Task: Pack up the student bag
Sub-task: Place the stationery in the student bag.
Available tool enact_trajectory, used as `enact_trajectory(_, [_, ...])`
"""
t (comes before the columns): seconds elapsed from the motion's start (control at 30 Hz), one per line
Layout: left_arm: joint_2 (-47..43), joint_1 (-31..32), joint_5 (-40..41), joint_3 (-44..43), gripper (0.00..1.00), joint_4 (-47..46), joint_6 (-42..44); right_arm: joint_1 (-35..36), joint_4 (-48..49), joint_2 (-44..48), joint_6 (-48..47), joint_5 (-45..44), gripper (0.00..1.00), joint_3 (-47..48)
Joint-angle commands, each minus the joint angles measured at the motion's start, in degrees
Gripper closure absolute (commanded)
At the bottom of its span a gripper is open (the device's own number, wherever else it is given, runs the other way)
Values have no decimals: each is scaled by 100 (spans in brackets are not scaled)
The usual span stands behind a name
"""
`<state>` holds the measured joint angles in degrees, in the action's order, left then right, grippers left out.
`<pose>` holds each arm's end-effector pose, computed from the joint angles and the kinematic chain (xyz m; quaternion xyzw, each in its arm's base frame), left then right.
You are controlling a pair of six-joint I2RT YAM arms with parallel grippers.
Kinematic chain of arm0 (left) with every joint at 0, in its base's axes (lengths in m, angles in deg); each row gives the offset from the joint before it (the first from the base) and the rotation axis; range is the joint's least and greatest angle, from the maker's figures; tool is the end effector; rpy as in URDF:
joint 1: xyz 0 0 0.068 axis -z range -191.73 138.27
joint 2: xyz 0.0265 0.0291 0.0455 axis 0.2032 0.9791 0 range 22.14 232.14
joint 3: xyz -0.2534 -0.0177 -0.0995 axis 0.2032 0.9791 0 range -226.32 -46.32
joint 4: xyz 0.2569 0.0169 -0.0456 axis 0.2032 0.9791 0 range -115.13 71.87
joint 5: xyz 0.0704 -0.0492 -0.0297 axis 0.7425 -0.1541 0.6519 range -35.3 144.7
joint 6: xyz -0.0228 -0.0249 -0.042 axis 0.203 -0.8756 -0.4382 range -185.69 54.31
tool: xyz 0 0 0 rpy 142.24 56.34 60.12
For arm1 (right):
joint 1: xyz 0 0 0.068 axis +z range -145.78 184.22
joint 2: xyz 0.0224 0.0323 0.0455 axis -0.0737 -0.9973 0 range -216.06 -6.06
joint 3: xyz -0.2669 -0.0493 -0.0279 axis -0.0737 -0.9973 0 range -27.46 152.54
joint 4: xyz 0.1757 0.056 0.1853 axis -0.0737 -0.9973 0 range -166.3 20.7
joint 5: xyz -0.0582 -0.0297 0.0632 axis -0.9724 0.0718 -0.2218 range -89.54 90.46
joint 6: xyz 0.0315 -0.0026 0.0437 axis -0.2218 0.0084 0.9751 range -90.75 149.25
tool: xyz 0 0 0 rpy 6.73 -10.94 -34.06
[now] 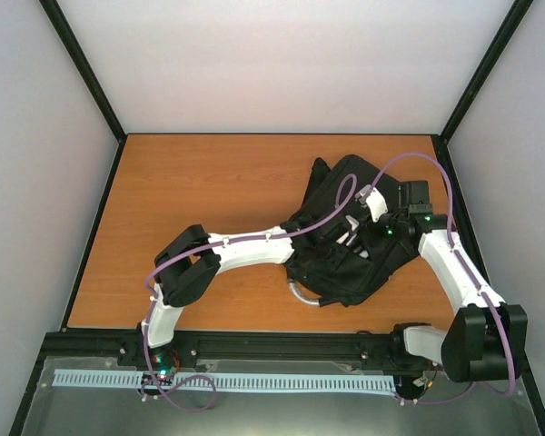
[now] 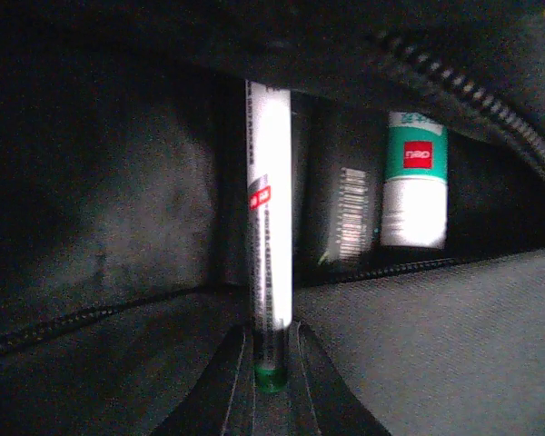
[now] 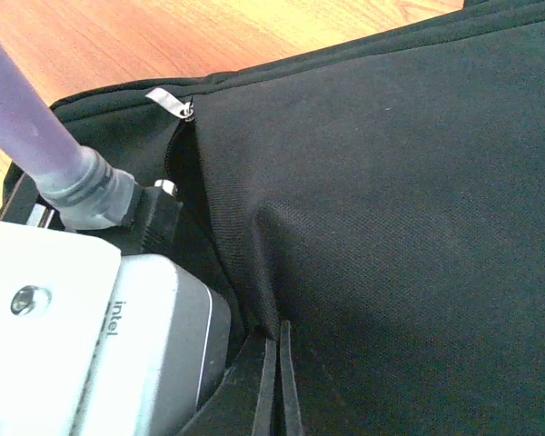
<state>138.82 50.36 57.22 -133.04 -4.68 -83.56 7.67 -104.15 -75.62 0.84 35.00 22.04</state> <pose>0.2123 -0.3975 0.1946 0.3471 0.8744 -0.2016 0.2727 0.2361 0.0344 0.2486 -0.3358 0.8510 0.2142 0.3422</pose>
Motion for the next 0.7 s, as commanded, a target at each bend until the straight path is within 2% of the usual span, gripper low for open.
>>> enact_trajectory(0.0, [-75,51,-216,-267,99,-713,-341,148,-128,357,40,468,97,204])
enact_trajectory(0.07, [-148,50,-40,-181,99,-661,-424,149,-235,544,74,612,97,306])
enact_trajectory(0.2, [-327,50,109,24,99,-1172,-529,148,-466,662,87,1006,97,412])
enact_trajectory(0.4, [-71,49,369,-333,98,-1912,-571,148,-465,554,90,1104,97,359])
enact_trajectory(0.53, [374,49,139,-763,89,-1821,-653,141,-444,575,116,1086,97,375])
enact_trajectory(0.6, [390,49,6,-732,85,-1765,-683,139,-437,587,120,966,97,368])
enact_trajectory(0.67, [247,49,-7,-463,75,-1776,-738,131,-428,590,106,785,97,375])
